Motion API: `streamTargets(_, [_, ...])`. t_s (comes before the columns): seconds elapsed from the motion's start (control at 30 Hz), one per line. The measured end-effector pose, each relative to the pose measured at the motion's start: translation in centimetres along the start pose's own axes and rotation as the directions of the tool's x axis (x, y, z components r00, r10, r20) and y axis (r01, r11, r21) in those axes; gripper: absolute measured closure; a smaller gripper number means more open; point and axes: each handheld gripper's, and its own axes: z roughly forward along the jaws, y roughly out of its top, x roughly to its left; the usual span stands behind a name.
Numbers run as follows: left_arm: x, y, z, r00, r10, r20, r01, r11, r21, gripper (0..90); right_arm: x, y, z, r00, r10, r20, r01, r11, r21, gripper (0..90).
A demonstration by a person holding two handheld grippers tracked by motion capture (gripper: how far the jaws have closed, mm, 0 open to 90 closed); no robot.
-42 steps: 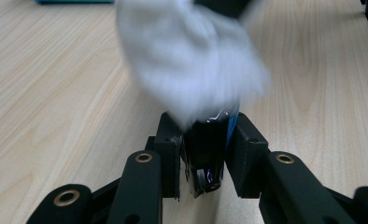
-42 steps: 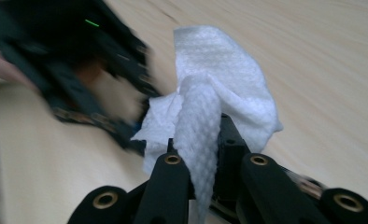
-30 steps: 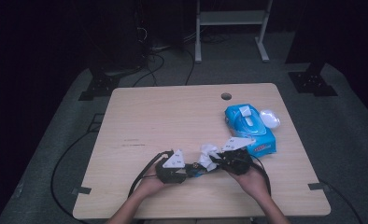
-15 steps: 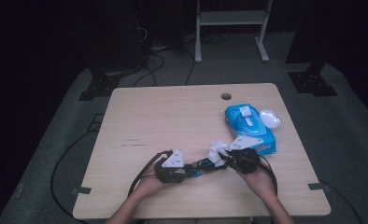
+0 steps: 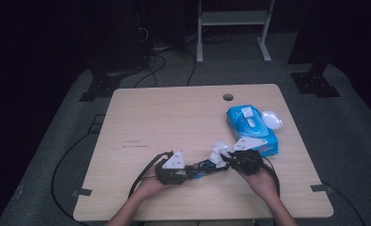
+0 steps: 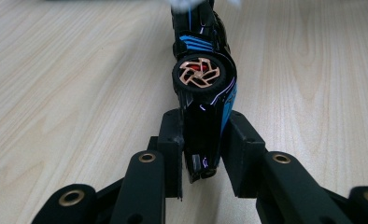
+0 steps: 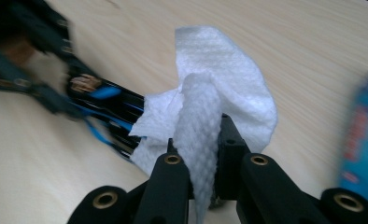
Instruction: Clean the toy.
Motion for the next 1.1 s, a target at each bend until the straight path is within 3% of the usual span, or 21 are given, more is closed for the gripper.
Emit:
streamTargets(0.03, [0.0,0.0,0.0,1.0,0.0,0.0,0.0,1.0,0.0,70.3,0.0,0.0,0.0,1.0,0.0,0.0,0.0,1.0,0.0,84.0])
streamTargets(0.07, [0.0,0.0,0.0,1.0,0.003,0.0,-0.003,1.0,0.0,70.2,-0.6,-0.2,-0.2,0.9988,0.044,-0.022,-0.044,0.999,-0.009,84.0])
streamTargets(0.1, [0.0,0.0,0.0,1.0,0.003,0.0,-0.003,1.0,0.0,70.2,-0.6,-0.2,-0.2,0.9988,0.044,-0.022,-0.044,0.999,-0.009,84.0])
streamTargets(0.13, [0.1,0.0,-0.1,1.0,0.003,0.0,-0.003,1.0,0.002,70.2,-0.1,-0.1,0.0,0.997,0.037,-0.068,-0.038,0.999,-0.021,84.1])
streamTargets(0.17, [0.1,0.0,-0.1,1.0,0.003,0.0,-0.003,1.0,0.002,70.2,0.2,0.0,0.2,0.9962,0.022,-0.084,-0.024,0.9995,-0.02,84.1])
streamTargets(0.23, [0.2,-0.1,-0.2,1.0,0.003,-0.005,-0.003,1.0,0.006,70.3,0.7,0.3,0.4,0.998,-0.011,-0.062,0.01,0.9999,-0.009,84.0])
streamTargets(0.3, [0.2,-0.1,-0.3,1.0,0.002,-0.009,-0.002,1.0,0.008,70.3,0.2,0.2,0.1,0.9993,-0.006,-0.037,0.006,1.0,-0.001,84.0])
streamTargets(0.37, [0.1,-0.1,-0.3,1.0,0.001,-0.01,-0.001,1.0,0.007,70.2,-0.4,0.0,-0.1,0.9997,0.011,-0.02,-0.011,0.9999,-0.002,84.0])
streamTargets(0.4, [0.2,-0.2,-0.4,1.0,0.003,-0.01,-0.003,1.0,0.009,70.2,-1.9,-0.6,-0.5,0.9973,0.073,-0.006,-0.073,0.9973,-0.005,84.1])
streamTargets(0.43, [0.2,-0.2,-0.4,1.0,0.003,-0.01,-0.003,1.0,0.009,70.1,-1.9,-0.6,-0.5,0.9973,0.073,-0.006,-0.073,0.9973,-0.005,84.1])
streamTargets(0.47, [0.2,-0.2,-0.4,1.0,0.002,-0.008,-0.002,0.9999,0.011,70.1,-2.7,-1.0,-1.0,0.9935,0.112,-0.024,-0.112,0.9934,-0.024,84.1])
streamTargets(0.53, [0.3,-0.2,-0.4,1.0,0.0,-0.008,0.0,1.0,0.008,70.2,-2.5,-0.9,-1.1,0.9921,0.116,-0.047,-0.118,0.9923,-0.037,84.1])
streamTargets(0.63, [0.3,-0.2,-0.4,1.0,-0.002,-0.007,0.002,1.0,0.008,70.1,-1.2,-0.4,-0.3,0.9928,0.078,-0.091,-0.082,0.9961,-0.033,84.0])
streamTargets(0.67, [0.3,-0.2,-0.4,1.0,-0.004,-0.009,0.004,1.0,0.008,70.1,-0.9,-0.4,0.1,0.9943,0.057,-0.09,-0.059,0.998,-0.022,84.0])
streamTargets(0.73, [0.5,-0.3,-0.5,0.9999,-0.004,-0.01,0.004,1.0,0.009,70.1,-0.9,-0.4,0.1,0.9945,0.056,-0.089,-0.058,0.9979,-0.027,84.0])
streamTargets(0.9, [0.6,-0.4,-0.6,0.9999,-0.015,-0.005,0.015,0.9999,0.003,70.1,-1.8,-1.0,-0.3,0.9974,0.068,-0.024,-0.068,0.9977,0.008,84.0])
streamTargets(0.93, [0.5,-0.4,-0.5,0.9999,-0.01,-0.007,0.01,0.9999,0.004,70.1,-2.1,-1.2,-0.4,0.9957,0.086,-0.035,-0.086,0.9963,0.002,84.0])
streamTargets(1.03, [0.5,-0.4,-0.5,0.9999,-0.012,-0.006,0.012,0.9999,0.001,70.1,-1.7,-0.9,-0.5,0.9953,0.073,-0.064,-0.075,0.9969,-0.023,84.0])
streamTargets(1.1, [0.6,-0.4,-0.5,0.9997,-0.023,-0.003,0.023,0.9997,-0.005,70.1,-0.5,-0.3,-0.2,0.9966,0.026,-0.078,-0.029,0.9991,-0.031,84.0])
